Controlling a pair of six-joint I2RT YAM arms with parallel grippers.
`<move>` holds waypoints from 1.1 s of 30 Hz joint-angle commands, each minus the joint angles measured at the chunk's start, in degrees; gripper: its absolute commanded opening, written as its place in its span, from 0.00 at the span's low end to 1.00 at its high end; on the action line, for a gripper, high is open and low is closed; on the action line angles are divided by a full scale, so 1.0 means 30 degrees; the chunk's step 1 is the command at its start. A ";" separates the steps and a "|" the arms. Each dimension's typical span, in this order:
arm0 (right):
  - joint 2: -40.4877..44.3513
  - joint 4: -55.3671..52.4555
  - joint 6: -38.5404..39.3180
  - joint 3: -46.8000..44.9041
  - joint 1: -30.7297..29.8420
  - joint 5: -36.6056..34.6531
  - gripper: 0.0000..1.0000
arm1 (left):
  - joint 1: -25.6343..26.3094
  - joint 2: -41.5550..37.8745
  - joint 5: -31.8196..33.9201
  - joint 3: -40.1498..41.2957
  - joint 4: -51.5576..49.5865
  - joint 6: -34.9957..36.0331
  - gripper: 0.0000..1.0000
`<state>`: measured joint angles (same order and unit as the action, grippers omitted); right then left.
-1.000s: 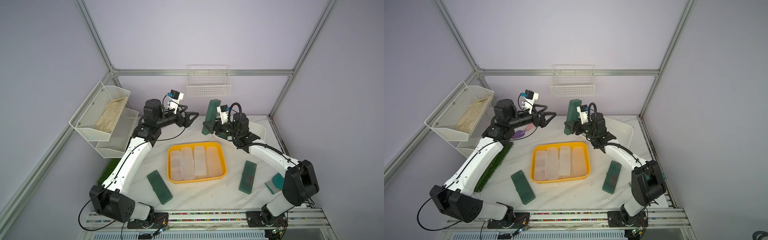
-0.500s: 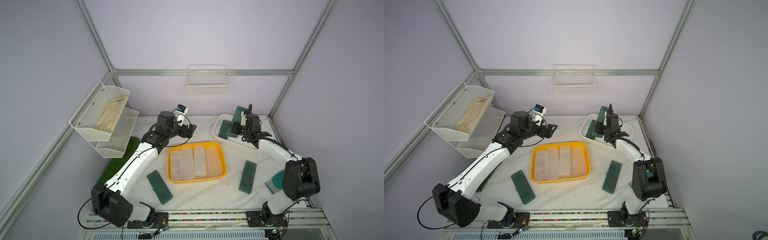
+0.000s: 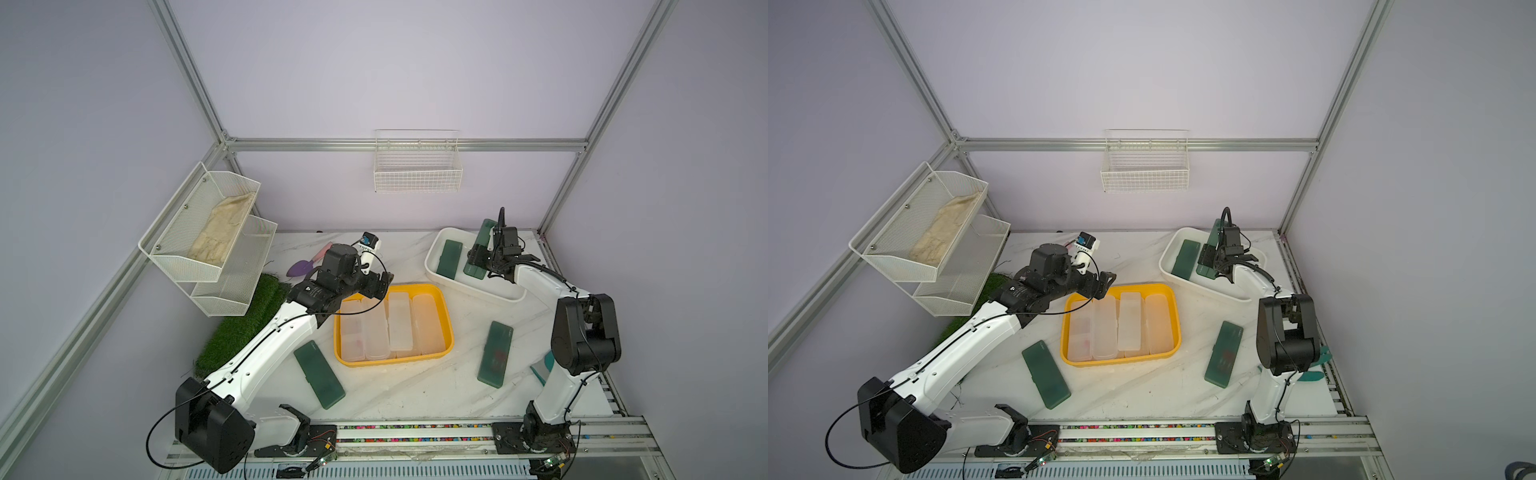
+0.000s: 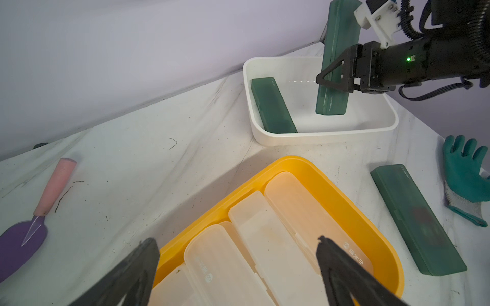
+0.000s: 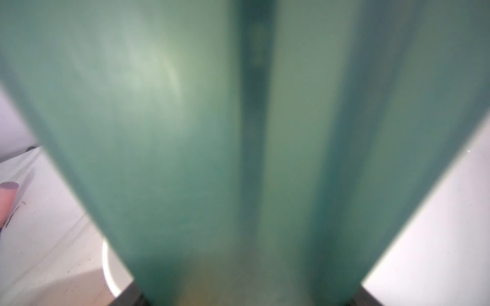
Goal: Place the pencil cases by color into the storage box
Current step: Place the pencil case at the storage box.
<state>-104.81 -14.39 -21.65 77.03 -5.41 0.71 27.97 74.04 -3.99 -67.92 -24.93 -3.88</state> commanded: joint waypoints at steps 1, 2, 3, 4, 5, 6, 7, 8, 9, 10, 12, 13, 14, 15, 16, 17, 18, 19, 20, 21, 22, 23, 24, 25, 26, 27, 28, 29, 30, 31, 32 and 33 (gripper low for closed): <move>-0.0639 -0.0244 0.0034 0.1073 0.0273 -0.0469 0.58 | 0.0205 -0.0711 0.0063 0.0651 0.0458 -0.0215 0.94; -0.1001 -0.0512 0.0119 0.1509 0.0339 -0.0456 0.58 | 0.0179 -0.0729 -0.0028 0.0667 0.0486 -0.0209 0.94; -0.1342 -0.0797 0.0204 0.1931 0.0367 -0.0438 0.58 | 0.0253 -0.0745 -0.0106 0.0723 0.0487 -0.0224 0.94; -0.1733 -0.1083 0.0286 0.2372 0.0401 -0.0437 0.58 | 0.0255 -0.0774 -0.0190 0.0731 0.0524 -0.0202 0.94; -0.2105 -0.1313 0.0345 0.2684 0.0414 -0.0464 0.58 | 0.0243 -0.0787 -0.0237 0.0741 0.0512 -0.0201 0.94; -0.2399 -0.1476 0.0422 0.2974 0.0438 -0.0523 0.58 | 0.0243 -0.0795 -0.0274 0.0781 0.0516 -0.0204 0.94; -0.2663 -0.1663 0.0498 0.3233 0.0449 -0.0626 0.58 | 0.0256 -0.0842 -0.0340 0.0793 0.0538 -0.0217 0.94; -0.3048 -0.2016 0.0615 0.3600 0.0440 -0.0618 0.58 | 0.0232 -0.0904 -0.0393 0.0857 0.0573 -0.0229 0.94; -0.3440 -0.2409 0.0637 0.4028 0.0450 -0.0690 0.58 | 0.0254 -0.0968 -0.0471 0.0935 0.0671 -0.0259 0.94; -0.3703 -0.2614 0.0668 0.4221 0.0440 -0.0733 0.58 | 0.0242 -0.1008 -0.0510 0.1014 0.0763 -0.0259 0.94; -0.4196 -0.2883 0.0640 0.4574 0.0442 -0.0679 0.58 | 0.0232 -0.1027 -0.0490 0.1122 0.0839 -0.0230 0.94; -0.4352 -0.2985 0.0629 0.4696 0.0449 -0.0660 0.58 | 0.0243 -0.1012 -0.0509 0.1136 0.0839 -0.0198 0.94; -0.4543 -0.3088 0.0610 0.4852 0.0442 -0.0597 0.58 | 0.0258 -0.1013 -0.0514 0.1144 0.0840 -0.0159 0.94; -0.4782 -0.3288 0.0581 0.5048 0.0431 -0.0483 0.58 | 0.0254 -0.0981 -0.0516 0.1186 0.0811 -0.0161 0.94; -0.5012 -0.3495 0.0566 0.5271 0.0445 -0.0421 0.58 | 0.0251 -0.0991 -0.0538 0.1209 0.0817 -0.0170 0.94; -0.5271 -0.3775 0.0566 0.5577 0.0448 -0.0276 0.59 | 0.0250 -0.0974 -0.0596 0.1224 0.0823 -0.0171 0.93; -0.5570 -0.3948 0.0588 0.5881 0.0437 -0.0266 0.59 | 0.0237 -0.0977 -0.0604 0.1224 0.0831 -0.0148 0.94; -0.5795 -0.4524 0.0595 0.6114 0.0452 -0.0238 0.59 | 0.0232 -0.0948 -0.0617 0.1227 0.0838 -0.0160 0.94; -0.5981 -0.4761 0.0620 0.6343 0.0434 -0.0122 0.59 | 0.0250 -0.0949 -0.0633 0.1249 0.0839 -0.0171 0.94; -0.6112 -0.4922 0.0625 0.6481 0.0450 -0.0056 0.59 | 0.0257 -0.0938 -0.0631 0.1269 0.0839 -0.0170 0.94; -0.6228 -0.5011 0.0625 0.6598 0.0452 -0.0005 0.59 | 0.0258 -0.0944 -0.0690 0.1292 0.0866 -0.0159 0.94; -0.6337 -0.5094 0.0625 0.6681 0.0434 0.0113 0.59 | 0.0250 -0.0926 -0.0742 0.1311 0.0899 -0.0200 0.94; -0.6490 -0.5228 0.0595 0.6805 0.0448 0.0226 0.59 | 0.0240 -0.0921 -0.0794 0.1319 0.0912 -0.0157 0.94; -0.6568 -0.5367 0.0595 0.6936 0.0437 0.0279 0.59 | 0.0246 -0.0948 -0.0809 0.1316 0.0898 -0.0215 0.94; -0.6721 -0.5513 0.0595 0.7103 0.0451 0.0344 0.59 | 0.0252 -0.0927 -0.0838 0.1289 0.0924 -0.0221 0.94; -0.6883 -0.5694 0.0596 0.7294 0.0445 0.0461 0.59 | 0.0239 -0.0920 -0.0866 0.1335 0.0929 -0.0212 0.94; -0.7012 -0.5859 0.0581 0.7460 0.0444 0.0545 0.60 | 0.0250 -0.0921 -0.0868 0.1334 0.0941 -0.0229 0.94; -0.7213 -0.6046 0.0592 0.7668 0.0437 0.0612 0.60 | 0.0236 -0.0971 -0.0922 0.1341 0.0927 -0.0234 0.94; -0.7439 -0.6333 0.0595 0.7943 0.0429 0.0690 0.60 | 0.0247 -0.0966 -0.0955 0.1341 0.0927 -0.0245 0.94; -0.7612 -0.6526 0.0595 0.8162 0.0437 0.0730 0.60 | 0.0243 -0.0971 -0.0999 0.1359 0.0927 -0.0258 0.94; -0.7771 -0.6729 0.0596 0.8355 0.0443 0.0866 0.60 | 0.0236 -0.1021 -0.1014 0.1359 0.0930 -0.0238 0.94; -0.7940 -0.6918 0.0595 0.8556 0.0448 0.1003 0.60 | 0.0234 -0.1023 -0.1014 0.1360 0.0941 -0.0252 0.94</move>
<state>-126.45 -32.10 -20.29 100.95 -4.25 2.48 28.53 72.55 -5.80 -65.69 -24.45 -3.92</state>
